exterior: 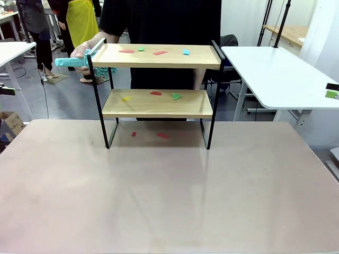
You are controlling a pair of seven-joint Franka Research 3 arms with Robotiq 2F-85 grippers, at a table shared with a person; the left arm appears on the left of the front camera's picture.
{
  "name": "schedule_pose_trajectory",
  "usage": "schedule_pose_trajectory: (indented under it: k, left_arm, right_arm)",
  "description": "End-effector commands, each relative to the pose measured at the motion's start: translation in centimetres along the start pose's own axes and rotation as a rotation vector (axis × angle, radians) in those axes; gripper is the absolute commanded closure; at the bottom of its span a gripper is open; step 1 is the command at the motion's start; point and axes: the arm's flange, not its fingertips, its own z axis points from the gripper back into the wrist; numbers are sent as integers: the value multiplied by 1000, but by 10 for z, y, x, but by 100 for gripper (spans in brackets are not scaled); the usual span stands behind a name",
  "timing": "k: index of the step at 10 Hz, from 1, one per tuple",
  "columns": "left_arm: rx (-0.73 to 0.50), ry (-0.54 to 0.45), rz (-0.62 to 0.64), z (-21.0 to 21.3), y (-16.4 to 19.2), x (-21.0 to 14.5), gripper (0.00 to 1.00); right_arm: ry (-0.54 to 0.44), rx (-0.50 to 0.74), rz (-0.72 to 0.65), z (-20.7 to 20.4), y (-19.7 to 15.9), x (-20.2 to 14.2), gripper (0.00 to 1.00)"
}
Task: Clean the shelf.
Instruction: Pick up the Duster handed by the human.
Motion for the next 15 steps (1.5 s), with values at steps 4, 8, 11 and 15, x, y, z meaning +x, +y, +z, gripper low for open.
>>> schedule_pose_trajectory:
  k: [4, 8, 11, 15]
  left_arm:
    - [1, 0, -1, 0, 0, 0, 0]
    - [1, 0, -1, 0, 0, 0, 0]
    - [1, 0, -1, 0, 0, 0, 0]
    - [33, 68, 29, -5, -4, 33, 0]
  right_arm:
    - [-2, 2, 3, -1, 1, 1, 0]
    - [-2, 2, 3, -1, 1, 1, 0]
    - [-2, 2, 3, -1, 1, 1, 0]
    - [-2, 2, 3, -1, 1, 1, 0]
